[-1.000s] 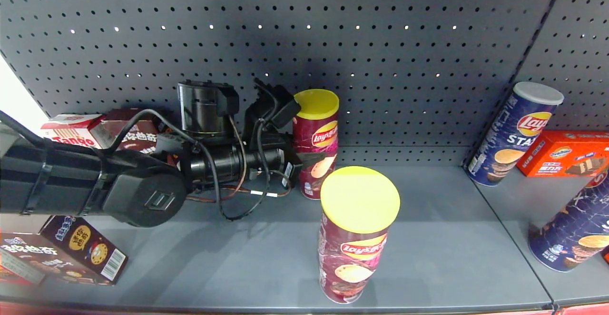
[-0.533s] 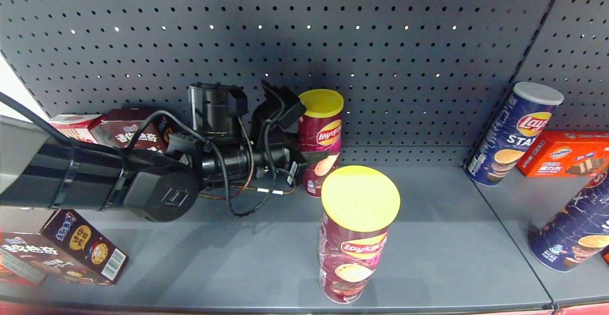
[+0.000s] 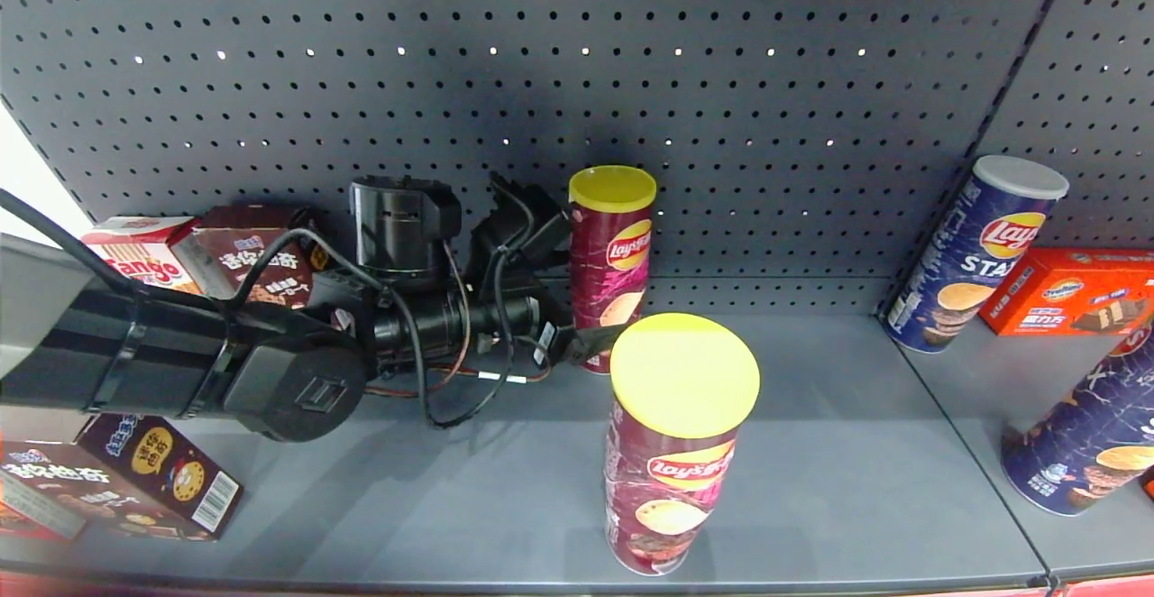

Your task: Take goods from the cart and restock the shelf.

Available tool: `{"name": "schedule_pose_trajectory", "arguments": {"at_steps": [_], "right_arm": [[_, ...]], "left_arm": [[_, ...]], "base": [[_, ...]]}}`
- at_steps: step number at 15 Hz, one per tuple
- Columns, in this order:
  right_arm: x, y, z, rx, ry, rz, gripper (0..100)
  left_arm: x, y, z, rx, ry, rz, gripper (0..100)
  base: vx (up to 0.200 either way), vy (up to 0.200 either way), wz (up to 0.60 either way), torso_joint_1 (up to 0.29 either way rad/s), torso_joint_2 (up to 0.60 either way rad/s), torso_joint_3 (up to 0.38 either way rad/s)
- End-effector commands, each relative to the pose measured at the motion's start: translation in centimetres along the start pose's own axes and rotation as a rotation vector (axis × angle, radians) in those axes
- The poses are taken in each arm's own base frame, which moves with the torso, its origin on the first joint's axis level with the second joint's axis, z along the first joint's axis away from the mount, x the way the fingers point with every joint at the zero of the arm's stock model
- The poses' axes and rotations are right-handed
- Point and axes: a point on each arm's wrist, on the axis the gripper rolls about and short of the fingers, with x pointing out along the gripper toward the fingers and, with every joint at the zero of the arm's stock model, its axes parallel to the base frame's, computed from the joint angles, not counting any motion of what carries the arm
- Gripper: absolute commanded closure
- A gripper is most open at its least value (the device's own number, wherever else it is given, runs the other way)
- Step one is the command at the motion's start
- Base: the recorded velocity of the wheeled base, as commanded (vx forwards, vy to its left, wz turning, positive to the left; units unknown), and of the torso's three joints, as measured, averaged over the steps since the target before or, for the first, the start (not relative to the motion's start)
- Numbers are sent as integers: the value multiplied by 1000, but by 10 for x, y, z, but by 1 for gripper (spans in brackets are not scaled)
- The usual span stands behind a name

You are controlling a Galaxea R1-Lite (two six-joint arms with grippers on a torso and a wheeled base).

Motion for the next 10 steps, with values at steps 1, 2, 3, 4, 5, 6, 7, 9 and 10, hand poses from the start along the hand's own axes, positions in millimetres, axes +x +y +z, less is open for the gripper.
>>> {"name": "schedule_pose_trajectory", "arguments": {"at_steps": [1, 2, 3, 4, 5, 6, 7, 9, 10], "right_arm": [[0, 0, 0, 0, 2, -1, 0], [0, 0, 0, 0, 1, -1, 0], [0, 0, 0, 0, 1, 1, 0], [0, 0, 0, 0, 1, 1, 0], [0, 0, 0, 0, 2, -1, 0], [0, 0, 0, 0, 1, -1, 0], [0, 0, 0, 0, 1, -1, 0], [0, 0, 0, 0, 1, 1, 0], [0, 0, 0, 0, 1, -1, 0]], "left_arm": [[-12, -3, 1, 4, -8, 34, 0], [-19, -5, -3, 2, 5, 86, 0], [-20, -5, -4, 3, 13, 117, 0], [-20, -5, -3, 5, 12, 141, 0], [-20, -4, -3, 5, 13, 156, 0], [-19, -3, -3, 2, 14, 169, 0], [-20, -2, -3, 2, 15, 182, 0], [-20, 1, -6, -2, 30, 207, 0], [-19, 1, -6, -2, 31, 210, 0]], "base": [[0, 0, 0, 0, 0, 0], [0, 0, 0, 0, 0, 0], [0, 0, 0, 0, 0, 0], [0, 0, 0, 0, 0, 0], [0, 0, 0, 0, 0, 0], [0, 0, 0, 0, 0, 0], [0, 0, 0, 0, 0, 0], [0, 0, 0, 0, 0, 0], [0, 0, 0, 0, 0, 0]]}}
